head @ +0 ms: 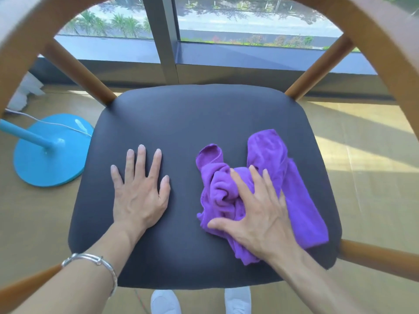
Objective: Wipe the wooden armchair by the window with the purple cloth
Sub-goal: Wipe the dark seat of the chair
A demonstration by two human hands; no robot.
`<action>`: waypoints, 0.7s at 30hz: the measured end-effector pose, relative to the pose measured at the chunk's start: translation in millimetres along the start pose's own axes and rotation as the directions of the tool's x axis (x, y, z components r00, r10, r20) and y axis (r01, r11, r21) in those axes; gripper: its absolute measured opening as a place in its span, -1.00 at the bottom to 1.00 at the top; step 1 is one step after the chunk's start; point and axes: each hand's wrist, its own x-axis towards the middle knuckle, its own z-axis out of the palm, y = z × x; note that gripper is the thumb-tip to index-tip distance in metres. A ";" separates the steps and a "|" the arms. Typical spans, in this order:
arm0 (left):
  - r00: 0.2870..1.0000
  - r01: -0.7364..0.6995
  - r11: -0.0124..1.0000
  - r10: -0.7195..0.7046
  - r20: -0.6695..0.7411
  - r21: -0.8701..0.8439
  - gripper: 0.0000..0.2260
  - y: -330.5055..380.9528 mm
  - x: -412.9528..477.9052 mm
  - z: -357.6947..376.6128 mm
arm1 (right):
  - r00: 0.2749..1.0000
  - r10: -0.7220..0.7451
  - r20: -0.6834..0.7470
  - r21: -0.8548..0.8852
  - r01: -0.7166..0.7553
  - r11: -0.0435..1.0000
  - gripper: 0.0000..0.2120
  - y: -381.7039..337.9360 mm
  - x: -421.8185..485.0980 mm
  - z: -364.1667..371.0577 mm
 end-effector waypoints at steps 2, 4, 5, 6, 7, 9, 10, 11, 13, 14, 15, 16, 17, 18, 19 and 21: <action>1.000 -0.003 1.000 0.003 0.001 -0.001 -0.43 -0.2 0.5 0.1 | 0.999 -0.022 -0.030 -0.070 0.020 0.997 -0.03 -11.4 -9.1 9.2; 1.000 -0.002 1.000 0.002 -0.003 -0.001 -0.43 -1.2 -0.2 1.2 | 0.987 -0.075 -0.141 -0.134 0.056 0.989 -0.12 -16.3 -5.6 14.3; 1.000 -0.003 1.000 0.003 -0.006 0.001 -0.44 -1.7 -0.6 1.4 | 0.982 -0.100 -0.161 -0.155 0.075 0.985 -0.16 -15.1 -1.0 15.3; 1.000 -0.005 1.000 0.005 -0.007 0.004 -0.44 -2.0 -0.7 1.2 | 0.977 -0.125 -0.173 -0.165 0.096 0.982 -0.17 -13.4 4.3 15.3; 1.000 -0.006 1.000 0.007 -0.008 0.008 -0.44 -2.1 -0.4 1.0 | 0.974 -0.142 -0.174 -0.160 0.115 0.980 -0.18 -12.4 10.2 13.5; 1.000 -0.011 1.000 0.011 -0.011 0.010 -0.44 -2.0 0.0 0.7 | 0.969 -0.150 -0.197 -0.152 0.121 0.981 -0.23 -13.5 27.6 3.9; 1.000 -0.013 1.000 0.013 -0.012 0.009 -0.44 -1.9 0.1 0.6 | 0.982 -0.120 -0.145 -0.127 0.102 0.987 -0.24 -15.6 40.8 -4.1; 1.000 -0.011 1.000 0.011 -0.015 0.007 -0.44 -1.7 -0.1 0.4 | 0.988 -0.101 -0.118 -0.096 0.089 0.991 -0.25 -16.3 57.1 -11.5; 1.000 -0.006 1.000 0.006 -0.015 0.009 -0.43 -1.2 -0.7 0.0 | 0.987 -0.081 -0.137 -0.062 0.073 0.995 -0.27 -18.9 96.0 -26.7; 1.000 -0.003 1.000 0.003 -0.011 0.014 -0.43 -0.9 -1.2 -0.1 | 0.986 -0.065 -0.153 -0.041 0.059 0.997 -0.28 -19.8 115.8 -36.1; 1.000 0.000 1.000 0.000 -0.009 0.017 -0.43 -0.7 -1.7 -0.3 | 0.985 -0.056 -0.164 -0.032 0.051 0.998 -0.29 -19.8 132.3 -43.7; 1.000 0.002 1.000 -0.002 -0.008 0.020 -0.42 -0.4 -1.9 0.0 | 0.985 -0.052 -0.165 -0.034 0.047 0.998 -0.31 -18.3 145.1 -48.9; 1.000 0.003 1.000 -0.003 -0.008 0.019 -0.42 0.1 -2.0 0.5 | 0.986 -0.051 -0.161 -0.031 0.046 0.998 -0.32 -15.3 153.6 -51.2; 1.000 0.004 1.000 -0.004 -0.010 0.013 -0.42 0.6 -2.0 0.9 | 0.985 -0.050 -0.162 -0.024 0.047 0.999 -0.33 -12.0 157.7 -51.7; 1.000 0.006 1.000 -0.006 -0.013 0.004 -0.41 1.3 -2.1 1.0 | 0.983 -0.052 -0.174 -0.015 0.050 0.999 -0.33 -9.4 156.6 -51.4; 1.000 0.010 1.000 -0.010 -0.015 -0.004 -0.40 2.0 -2.6 1.5 | 0.977 -0.063 -0.206 0.015 0.067 0.998 -0.34 -5.5 139.7 -44.8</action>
